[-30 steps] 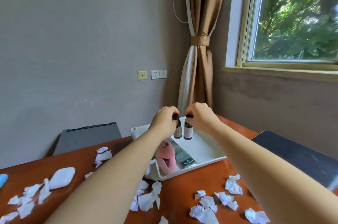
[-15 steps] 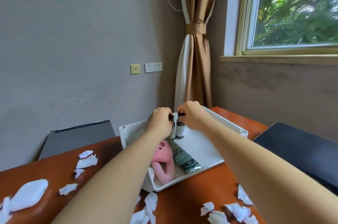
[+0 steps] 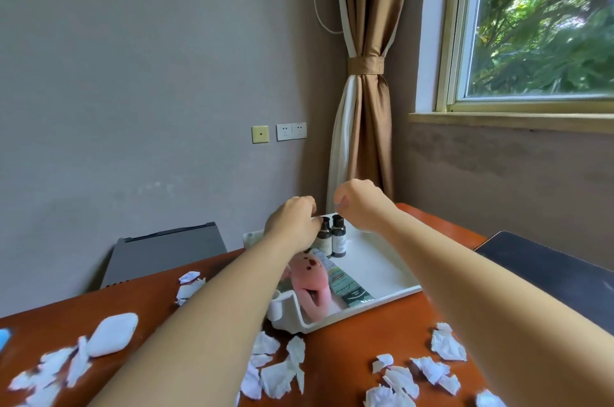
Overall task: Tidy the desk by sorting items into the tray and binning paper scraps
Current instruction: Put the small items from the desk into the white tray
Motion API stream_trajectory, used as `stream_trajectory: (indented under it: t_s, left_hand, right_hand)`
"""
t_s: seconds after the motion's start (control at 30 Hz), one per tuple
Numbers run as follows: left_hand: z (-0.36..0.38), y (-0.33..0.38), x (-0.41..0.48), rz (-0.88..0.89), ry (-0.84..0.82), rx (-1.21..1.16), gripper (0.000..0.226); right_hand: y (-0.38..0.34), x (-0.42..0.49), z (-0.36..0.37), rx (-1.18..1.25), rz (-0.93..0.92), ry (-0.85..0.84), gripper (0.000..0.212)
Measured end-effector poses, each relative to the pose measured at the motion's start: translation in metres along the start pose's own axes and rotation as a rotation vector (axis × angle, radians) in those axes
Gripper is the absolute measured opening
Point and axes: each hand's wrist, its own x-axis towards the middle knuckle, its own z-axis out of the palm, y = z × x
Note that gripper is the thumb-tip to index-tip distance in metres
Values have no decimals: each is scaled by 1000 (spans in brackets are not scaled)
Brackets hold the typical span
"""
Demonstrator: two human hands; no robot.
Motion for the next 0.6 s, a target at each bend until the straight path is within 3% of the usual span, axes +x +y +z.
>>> stream_trajectory:
  t_s: [0.3,0.6]
  left_hand:
    - [-84,-4,-65,82,-62,56,22]
    - [-157,-23,-173,48,-125,162,25]
  right_hand:
    - [-65,-51,-55,-74,-66,-124,25]
    - [-138,-124,-72,-146,-229,-299,24]
